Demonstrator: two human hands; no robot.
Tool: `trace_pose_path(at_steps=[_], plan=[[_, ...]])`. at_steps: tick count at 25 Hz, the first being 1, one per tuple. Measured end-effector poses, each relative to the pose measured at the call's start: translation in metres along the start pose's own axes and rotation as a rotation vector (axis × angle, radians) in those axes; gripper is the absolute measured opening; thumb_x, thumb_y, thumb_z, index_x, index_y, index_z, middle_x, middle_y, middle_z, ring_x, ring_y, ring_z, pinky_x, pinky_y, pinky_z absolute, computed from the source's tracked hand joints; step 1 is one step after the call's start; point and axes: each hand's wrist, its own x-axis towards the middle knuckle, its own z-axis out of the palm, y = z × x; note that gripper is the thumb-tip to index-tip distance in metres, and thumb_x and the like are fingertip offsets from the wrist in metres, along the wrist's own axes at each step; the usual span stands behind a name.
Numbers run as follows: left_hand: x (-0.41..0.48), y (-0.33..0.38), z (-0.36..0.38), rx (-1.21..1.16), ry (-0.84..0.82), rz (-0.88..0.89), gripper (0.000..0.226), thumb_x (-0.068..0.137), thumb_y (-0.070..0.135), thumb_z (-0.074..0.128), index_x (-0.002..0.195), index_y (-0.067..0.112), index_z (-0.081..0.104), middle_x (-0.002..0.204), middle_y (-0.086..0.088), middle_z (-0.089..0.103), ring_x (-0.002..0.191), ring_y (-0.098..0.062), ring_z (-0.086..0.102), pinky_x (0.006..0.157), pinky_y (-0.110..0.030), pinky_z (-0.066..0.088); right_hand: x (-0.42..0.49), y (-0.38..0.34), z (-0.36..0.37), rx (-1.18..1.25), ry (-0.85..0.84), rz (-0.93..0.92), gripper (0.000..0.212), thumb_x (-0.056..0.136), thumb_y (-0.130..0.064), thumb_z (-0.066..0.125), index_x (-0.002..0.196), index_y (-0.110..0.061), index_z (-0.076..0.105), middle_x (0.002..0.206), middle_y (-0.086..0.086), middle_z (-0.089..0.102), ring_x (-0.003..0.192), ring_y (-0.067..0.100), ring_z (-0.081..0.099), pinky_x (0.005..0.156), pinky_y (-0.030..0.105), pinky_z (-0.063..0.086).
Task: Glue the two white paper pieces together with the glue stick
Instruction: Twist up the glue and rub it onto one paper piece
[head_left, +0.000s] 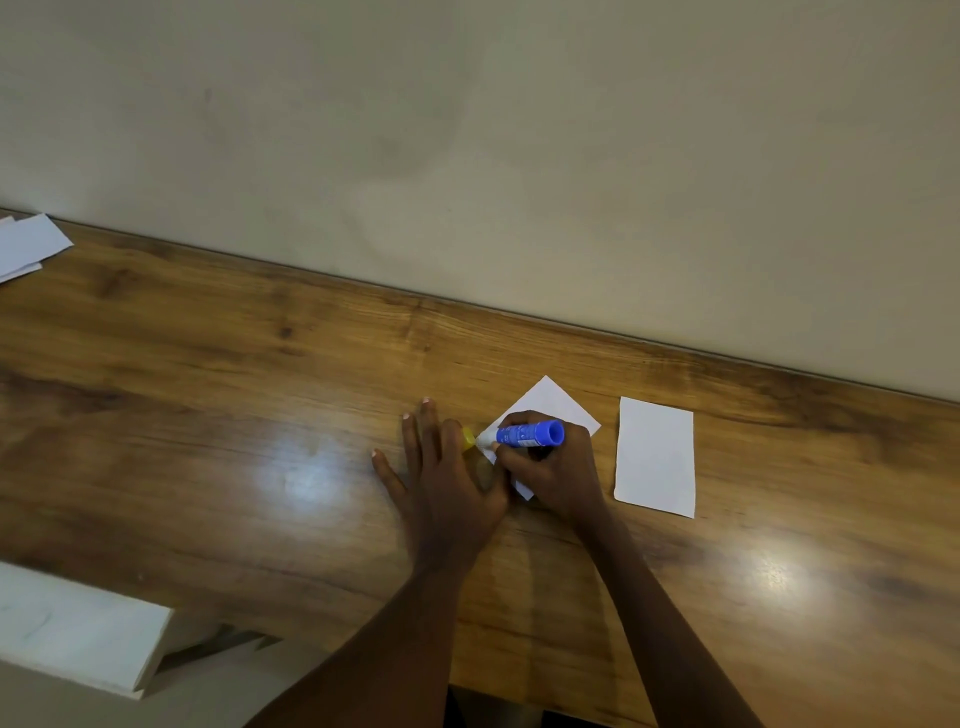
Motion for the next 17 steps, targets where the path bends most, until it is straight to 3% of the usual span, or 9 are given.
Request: trace_pose_path(at_steps=[3,7,10,13,17], plan=[[0.001,0.000,0.001,0.021,0.016,0.003,0.066,0.070,0.056,0.044,0.120,0.014,0.040,0.146,-0.016,0.035,0.136,-0.035,0.027,0.104,-0.063,0.010,0.002,-0.001,-0.006,-0.027,0.050,-0.022,0.027,0.071,-0.004,0.069,0.097,0.001,0.063,0.091,0.011,0.065,0.070,0.007,0.054,0.066,-0.004,0.040],[0.001,0.001,0.002,0.027,0.037,-0.002,0.063,0.072,0.058,0.037,0.117,0.014,0.043,0.143,-0.016,0.040,0.134,-0.036,0.032,0.102,-0.065,0.013,0.011,0.003,-0.016,-0.078,0.133,0.004,0.031,0.072,-0.008,0.070,0.100,0.002,0.061,0.100,0.018,0.066,0.080,0.018,0.055,0.067,0.003,0.039],[0.001,0.001,0.003,0.015,0.042,-0.009,0.061,0.072,0.058,0.035,0.116,0.016,0.042,0.144,-0.015,0.038,0.135,-0.035,0.030,0.103,-0.063,0.011,0.020,0.004,-0.023,-0.070,0.213,0.008,0.030,0.073,-0.006,0.069,0.099,0.003,0.060,0.093,0.017,0.064,0.074,0.020,0.054,0.061,0.001,0.040],[0.000,0.000,0.002,0.006,0.046,-0.011,0.059,0.073,0.057,0.035,0.114,0.015,0.042,0.144,-0.015,0.038,0.135,-0.035,0.030,0.103,-0.064,0.011,0.027,0.003,-0.029,-0.072,0.277,0.010,0.025,0.074,-0.005,0.068,0.096,0.003,0.061,0.087,0.017,0.065,0.069,0.020,0.052,0.060,0.011,0.041],[0.000,0.001,0.002,0.005,0.057,-0.009,0.060,0.074,0.057,0.035,0.115,0.014,0.043,0.143,-0.016,0.039,0.135,-0.035,0.031,0.103,-0.063,0.011,0.032,0.004,-0.032,-0.074,0.312,0.042,0.024,0.075,-0.008,0.067,0.097,0.001,0.062,0.089,0.019,0.066,0.071,0.019,0.052,0.056,0.002,0.040]])
